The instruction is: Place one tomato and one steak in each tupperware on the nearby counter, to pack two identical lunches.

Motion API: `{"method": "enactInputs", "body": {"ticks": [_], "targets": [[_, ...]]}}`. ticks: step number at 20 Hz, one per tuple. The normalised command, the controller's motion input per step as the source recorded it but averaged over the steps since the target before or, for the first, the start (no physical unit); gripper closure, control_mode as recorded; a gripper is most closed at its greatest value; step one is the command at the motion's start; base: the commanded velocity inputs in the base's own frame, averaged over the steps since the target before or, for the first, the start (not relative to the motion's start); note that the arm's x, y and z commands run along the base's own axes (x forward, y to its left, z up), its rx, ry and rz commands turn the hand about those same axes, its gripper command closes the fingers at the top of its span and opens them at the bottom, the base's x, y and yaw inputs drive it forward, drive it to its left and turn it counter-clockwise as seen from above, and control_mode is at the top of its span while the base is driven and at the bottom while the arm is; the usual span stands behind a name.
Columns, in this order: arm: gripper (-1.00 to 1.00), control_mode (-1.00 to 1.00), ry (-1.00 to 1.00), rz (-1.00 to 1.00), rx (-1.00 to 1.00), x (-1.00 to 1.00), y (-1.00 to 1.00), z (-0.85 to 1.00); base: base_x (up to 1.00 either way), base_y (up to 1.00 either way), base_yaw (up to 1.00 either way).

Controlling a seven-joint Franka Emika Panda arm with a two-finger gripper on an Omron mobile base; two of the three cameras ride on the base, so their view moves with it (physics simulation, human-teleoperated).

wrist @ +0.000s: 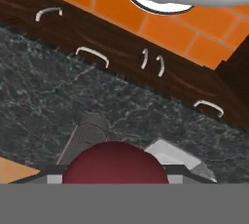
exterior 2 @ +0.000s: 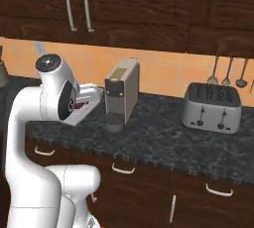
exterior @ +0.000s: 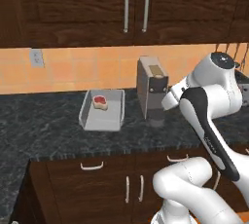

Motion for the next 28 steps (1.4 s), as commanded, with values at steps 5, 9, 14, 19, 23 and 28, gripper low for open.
{"method": "enactInputs", "body": {"ticks": [5, 9, 14, 19, 23, 28], "targets": [[1.0, 1.0, 0.0, 0.0, 0.0, 0.0, 0.0, 0.0, 0.88, 1.0, 0.0], [1.0, 1.0, 0.0, 0.0, 0.0, 0.0, 0.0, 0.0, 0.42, 1.0, 0.0], [1.0, -1.0, 0.16, -0.01, -0.1, 0.24, 0.02, -0.59, 0.0, 0.32, 0.0], [1.0, -1.0, 0.25, 0.0, -0.05, 0.8, -0.03, -0.9, 0.0, 0.0, 0.0], [1.0, -1.0, 0.15, 0.07, 0.0, 0.94, -0.16, -0.66, 0.0, 0.0, 0.0], [1.0, -1.0, 0.01, 0.11, 0.01, 0.66, -0.28, -0.76, 0.0, 0.0, 0.0]]}}
